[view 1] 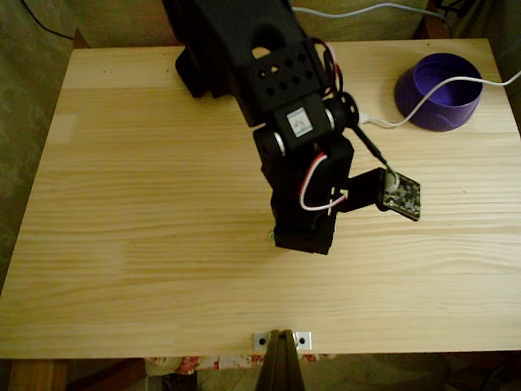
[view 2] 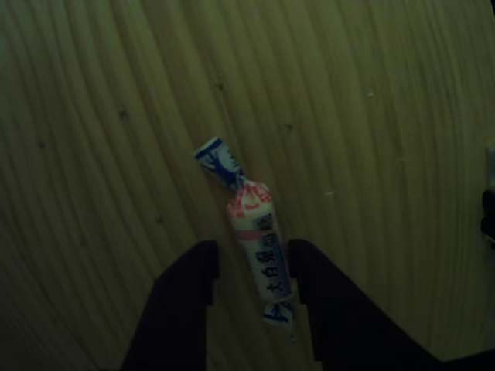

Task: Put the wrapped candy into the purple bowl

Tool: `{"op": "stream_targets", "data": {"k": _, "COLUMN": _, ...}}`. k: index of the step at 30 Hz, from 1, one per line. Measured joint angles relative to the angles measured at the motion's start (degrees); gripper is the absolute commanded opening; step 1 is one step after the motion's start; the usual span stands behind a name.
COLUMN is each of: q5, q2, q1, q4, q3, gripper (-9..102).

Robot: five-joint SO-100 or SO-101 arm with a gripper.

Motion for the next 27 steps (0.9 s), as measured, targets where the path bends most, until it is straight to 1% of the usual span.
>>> {"op": "stream_targets", "data": {"k": 6, "q5": -0.3, "q2": 0.0, "q1": 0.2, "q4": -0.6, "q3": 1.2, "gripper": 14}}
{"op": "stream_targets", "data": {"k": 11, "q5": -0.3, "q2": -0.4, "q1": 1.1, "q4": -1.3, "q3": 1.4, "gripper": 7}}
{"op": "stream_targets", "data": {"k": 17, "q5": -0.3, "q2": -0.7, "q1": 1.1, "q4": -1.3, "q3": 1.4, "gripper": 4}}
{"op": "stream_targets", "data": {"k": 23, "q5": 0.0, "q2": -0.7, "q1": 1.1, "q4": -1.3, "q3": 1.4, "gripper": 4}}
{"op": "stream_targets", "data": {"k": 27, "q5": 3.9, "q2": 0.0, "q1": 1.1, "q4": -1.2, "q3": 1.5, "gripper": 4}}
